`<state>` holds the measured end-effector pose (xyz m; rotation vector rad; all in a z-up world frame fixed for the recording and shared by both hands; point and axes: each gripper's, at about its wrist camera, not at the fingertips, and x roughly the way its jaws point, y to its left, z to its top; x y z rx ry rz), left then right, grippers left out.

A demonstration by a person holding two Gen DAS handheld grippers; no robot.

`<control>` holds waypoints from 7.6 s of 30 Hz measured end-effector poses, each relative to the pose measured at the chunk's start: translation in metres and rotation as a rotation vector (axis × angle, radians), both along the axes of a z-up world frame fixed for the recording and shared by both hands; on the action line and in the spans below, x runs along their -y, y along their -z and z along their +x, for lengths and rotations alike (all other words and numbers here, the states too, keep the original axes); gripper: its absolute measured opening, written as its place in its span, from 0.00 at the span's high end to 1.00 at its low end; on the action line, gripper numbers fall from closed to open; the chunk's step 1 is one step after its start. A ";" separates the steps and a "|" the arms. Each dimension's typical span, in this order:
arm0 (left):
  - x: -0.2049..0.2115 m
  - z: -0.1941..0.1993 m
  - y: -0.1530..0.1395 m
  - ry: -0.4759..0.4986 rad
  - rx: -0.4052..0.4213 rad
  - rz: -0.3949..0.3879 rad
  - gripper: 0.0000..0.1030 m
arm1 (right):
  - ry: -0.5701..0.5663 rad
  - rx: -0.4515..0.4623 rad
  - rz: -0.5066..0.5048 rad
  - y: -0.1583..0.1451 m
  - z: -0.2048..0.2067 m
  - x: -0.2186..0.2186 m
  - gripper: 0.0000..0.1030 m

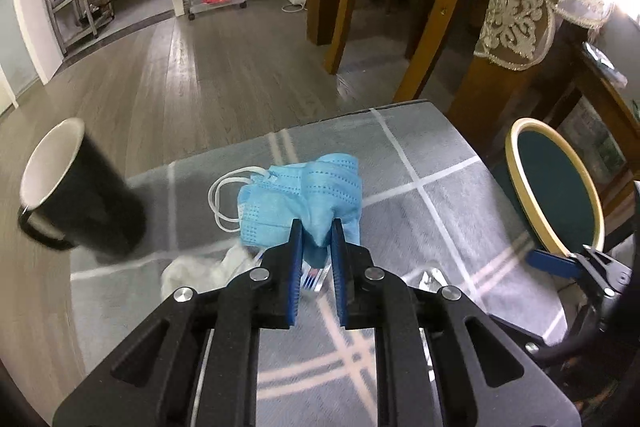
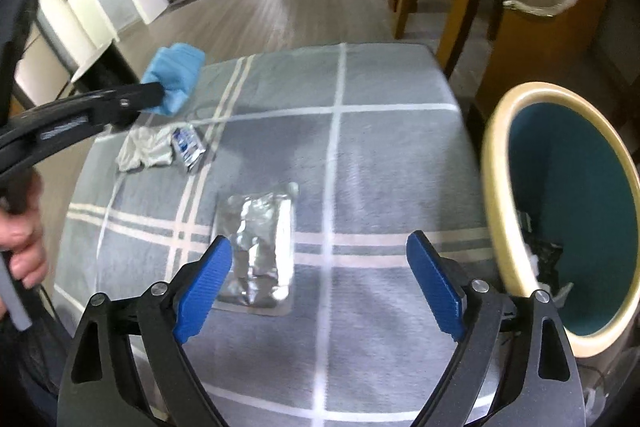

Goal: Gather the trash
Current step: 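Grasp the silver foil tray with the right tool while the left tool holds the mask, then carry the mask with the left tool over the bin while the right tool carries the tray there, then open the left tool over the bin while the right tool opens, dropping the tray, then move both tools back from the bin to the tissue and medicine box on the table, then grasp the white tissue with the left tool while the right tool grasps the blue-white medicine box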

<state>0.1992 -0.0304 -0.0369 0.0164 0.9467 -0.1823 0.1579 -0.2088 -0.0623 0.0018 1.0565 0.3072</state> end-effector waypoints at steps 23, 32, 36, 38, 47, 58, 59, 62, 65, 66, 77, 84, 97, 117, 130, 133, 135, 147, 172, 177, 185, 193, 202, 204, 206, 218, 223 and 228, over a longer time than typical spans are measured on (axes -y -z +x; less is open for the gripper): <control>-0.050 -0.072 0.002 -0.114 0.007 -0.091 0.87 | -0.084 -0.077 -0.120 0.036 0.004 -0.057 0.10; -0.047 -0.079 0.007 -0.126 -0.006 -0.091 0.87 | -0.122 -0.029 -0.165 0.036 -0.004 -0.067 0.10; -0.047 -0.081 0.010 -0.128 -0.012 -0.094 0.87 | -0.148 -0.014 -0.159 0.031 -0.015 -0.071 0.23; -0.046 -0.082 0.011 -0.125 -0.016 -0.091 0.87 | -0.165 -0.004 -0.155 0.028 -0.020 -0.072 0.30; -0.043 -0.085 0.015 -0.121 -0.021 -0.087 0.87 | -0.163 0.006 -0.150 0.026 -0.027 -0.059 0.31; -0.037 -0.087 0.018 -0.103 -0.021 -0.119 0.87 | -0.114 0.075 -0.112 0.004 -0.022 -0.033 0.32; -0.036 -0.087 0.020 -0.100 -0.027 -0.117 0.87 | -0.109 0.086 -0.106 0.000 -0.023 -0.031 0.32; -0.033 -0.083 0.019 -0.080 -0.029 -0.136 0.87 | -0.093 0.121 -0.099 -0.013 -0.022 -0.023 0.32; -0.022 -0.077 0.018 -0.045 -0.031 -0.113 0.87 | -0.066 0.150 -0.090 -0.024 -0.020 -0.015 0.32; -0.017 -0.075 0.018 -0.034 -0.034 -0.106 0.87 | -0.054 0.159 -0.089 -0.027 -0.020 -0.011 0.32; 0.031 -0.048 0.010 0.036 -0.032 -0.081 0.87 | 0.067 0.199 -0.056 -0.049 -0.010 0.043 0.32; 0.062 -0.034 0.003 0.079 -0.016 -0.097 0.87 | 0.125 0.202 -0.040 -0.052 -0.009 0.072 0.32; 0.118 -0.015 -0.006 0.168 0.004 -0.134 0.87 | 0.241 0.194 -0.039 -0.053 -0.012 0.125 0.31; 0.215 0.019 0.005 0.295 -0.054 -0.165 0.87 | 0.429 0.112 -0.007 -0.035 -0.014 0.196 0.31; 0.261 0.042 0.019 0.323 -0.142 -0.180 0.87 | 0.459 0.045 -0.005 -0.019 -0.011 0.207 0.31; 0.262 0.045 0.019 0.321 -0.155 -0.185 0.82 | 0.469 0.033 0.003 -0.016 -0.010 0.208 0.30; 0.262 0.046 0.016 0.317 -0.156 -0.192 0.80 | 0.470 0.028 0.007 -0.015 -0.009 0.209 0.30; 0.221 0.041 0.000 0.265 -0.102 -0.180 0.64 | 0.467 0.026 -0.004 -0.016 -0.010 0.207 0.30; 0.007 -0.023 0.003 -0.034 -0.053 -0.104 0.43 | 0.239 0.101 -0.020 -0.039 -0.001 0.108 0.24; -0.037 -0.028 0.006 -0.110 -0.056 -0.093 0.43 | 0.180 0.094 -0.032 -0.038 0.001 0.079 0.24; -0.070 -0.023 0.012 -0.152 -0.057 -0.061 0.43 | 0.073 0.105 -0.039 -0.039 0.003 0.033 0.24; -0.086 -0.008 0.030 -0.186 -0.076 -0.063 0.43 | -0.086 0.098 -0.053 -0.029 0.007 -0.019 0.24; -0.093 0.012 0.053 -0.194 -0.119 -0.070 0.43 | -0.197 0.101 -0.051 -0.020 0.026 -0.062 0.24; -0.092 0.016 0.057 -0.186 -0.127 -0.069 0.43 | -0.214 0.093 -0.046 -0.016 0.031 -0.069 0.24; -0.090 0.019 0.060 -0.181 -0.130 -0.061 0.45 | -0.236 0.086 -0.041 -0.013 0.035 -0.076 0.24; -0.087 0.019 0.061 -0.142 -0.132 -0.030 0.89 | -0.355 0.065 -0.079 0.010 0.053 -0.123 0.28; -0.095 0.007 0.054 -0.172 -0.128 -0.058 0.89 | -0.388 0.064 -0.092 0.017 0.059 -0.139 0.36; -0.101 -0.006 0.044 -0.194 -0.108 -0.074 0.89 | -0.428 0.038 -0.097 0.026 0.061 -0.151 0.69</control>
